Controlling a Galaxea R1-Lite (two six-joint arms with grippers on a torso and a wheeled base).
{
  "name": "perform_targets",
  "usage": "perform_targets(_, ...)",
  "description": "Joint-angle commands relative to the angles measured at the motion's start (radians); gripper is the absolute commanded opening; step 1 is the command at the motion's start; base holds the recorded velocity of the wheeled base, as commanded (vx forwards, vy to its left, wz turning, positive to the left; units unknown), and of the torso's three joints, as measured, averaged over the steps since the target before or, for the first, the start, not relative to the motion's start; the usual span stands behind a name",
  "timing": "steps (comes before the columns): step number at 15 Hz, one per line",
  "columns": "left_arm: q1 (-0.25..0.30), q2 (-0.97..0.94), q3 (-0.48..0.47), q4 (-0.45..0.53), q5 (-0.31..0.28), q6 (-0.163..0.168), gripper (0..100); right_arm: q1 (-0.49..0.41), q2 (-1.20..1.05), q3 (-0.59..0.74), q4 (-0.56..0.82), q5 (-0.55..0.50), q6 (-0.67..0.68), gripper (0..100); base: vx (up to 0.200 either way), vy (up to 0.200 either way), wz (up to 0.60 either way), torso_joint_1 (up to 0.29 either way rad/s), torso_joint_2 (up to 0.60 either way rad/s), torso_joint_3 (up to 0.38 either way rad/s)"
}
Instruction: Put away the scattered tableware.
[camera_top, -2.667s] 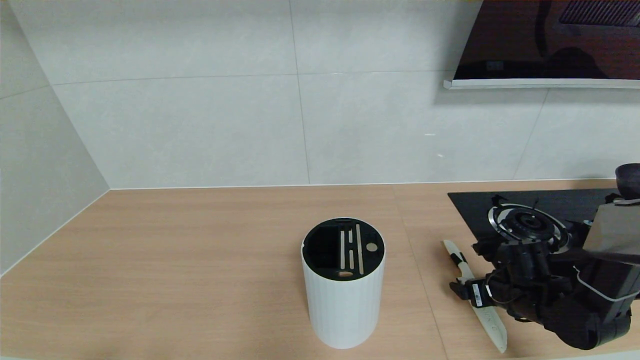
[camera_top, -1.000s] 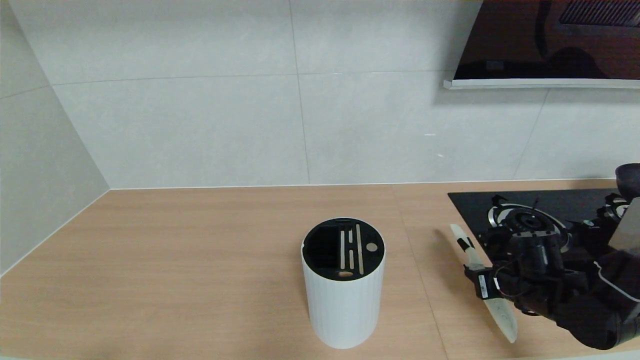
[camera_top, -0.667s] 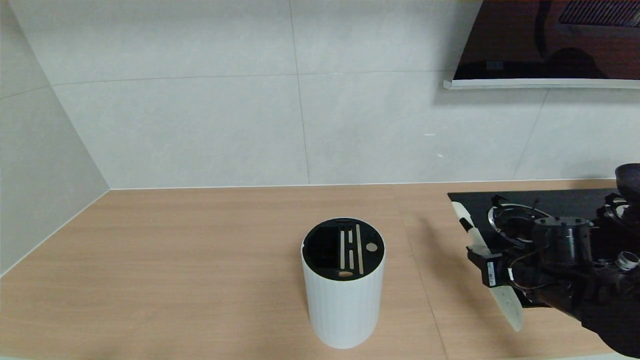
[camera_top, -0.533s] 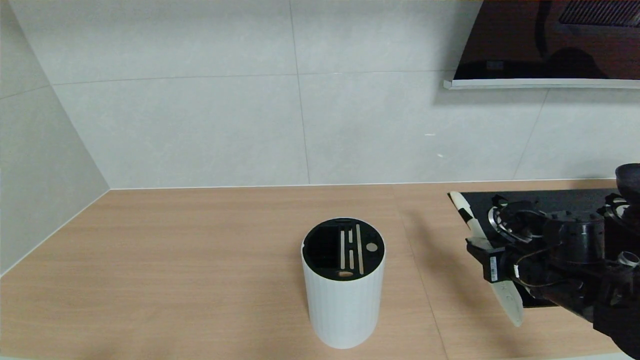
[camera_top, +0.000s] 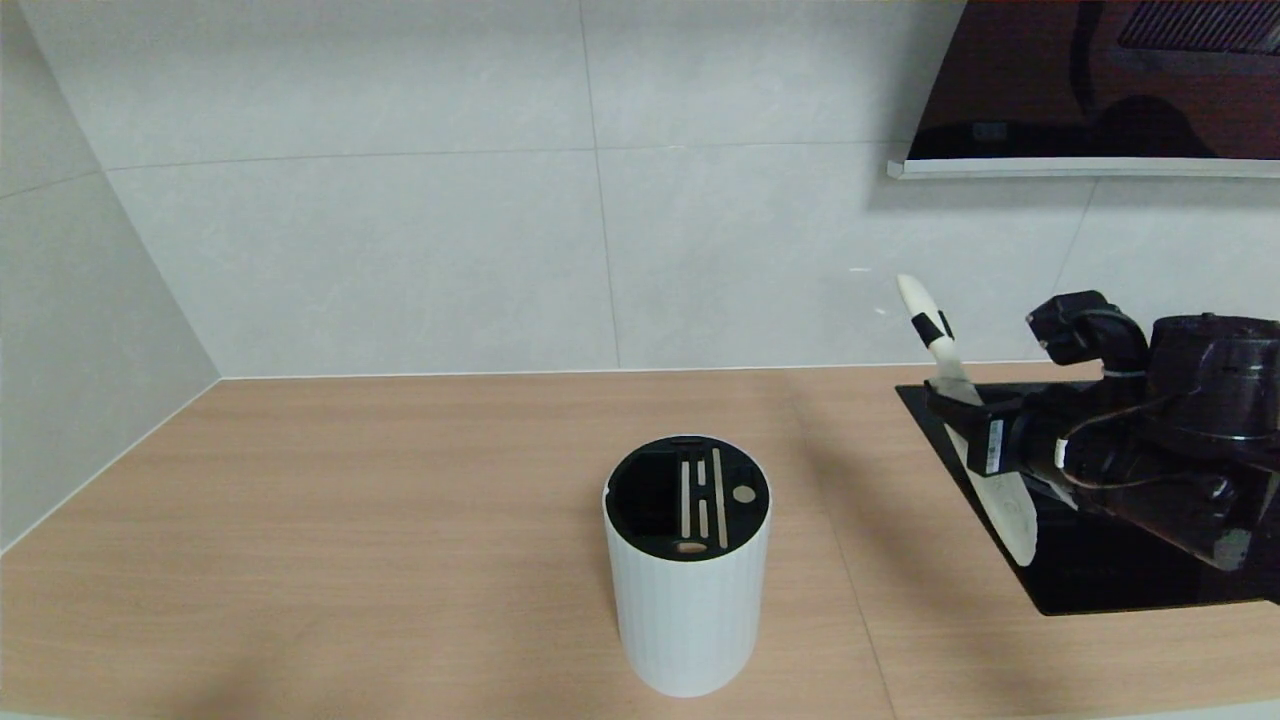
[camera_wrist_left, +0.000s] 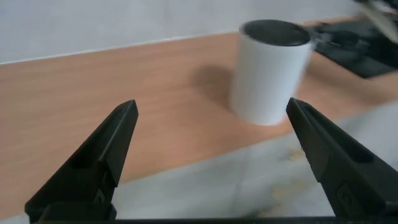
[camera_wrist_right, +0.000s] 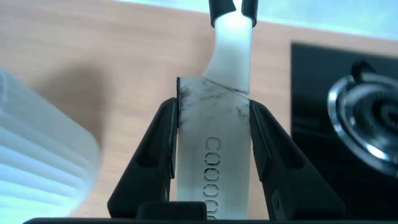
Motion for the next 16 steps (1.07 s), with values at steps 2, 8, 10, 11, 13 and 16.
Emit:
perform_targets(2, -0.02, 0.398, -0.233, -0.018, -0.14, 0.002, 100, 0.04, -0.016, -0.118, 0.044, 0.002, -0.002, 0, 0.0, 0.0, 0.0, 0.0, 0.0, 0.0)
perform_targets(8, -0.205, 0.901, -0.351, -0.389, -0.152, -0.105, 100, 0.189, 0.036, -0.267, 0.13, 0.0, 0.0, 0, 0.0, 0.0, 0.0, 0.0, 0.0, 0.0)
perform_targets(10, -0.29, 1.019, -0.348, -0.551, -0.105, -0.204, 100, 0.229, 0.046, -0.275, 0.132, 0.0, 0.0, 0, 0.0, 0.0, 0.0, 0.0, 0.0, 0.0)
perform_targets(11, -0.356, 1.096, -0.345, -0.664, -0.066, -0.297, 100, 0.263, 0.056, -0.267, 0.132, -0.001, 0.004, 0, 0.0, 0.0, 0.0, 0.0, 0.0, 0.0)
perform_targets(13, -0.403, 1.144, -0.332, -0.768, -0.039, -0.391, 100, 0.289, 0.059, -0.268, 0.132, -0.012, 0.031, 0, 0.0, 0.0, 0.0, 0.0, 0.0, 0.0)
perform_targets(16, -0.455, 1.185, -0.334, -0.916, -0.03, -0.562, 100, 0.362, 0.038, -0.264, 0.133, -0.055, 0.05, 0, 0.0, 0.0, 0.0, 0.0, 0.0, 0.0)
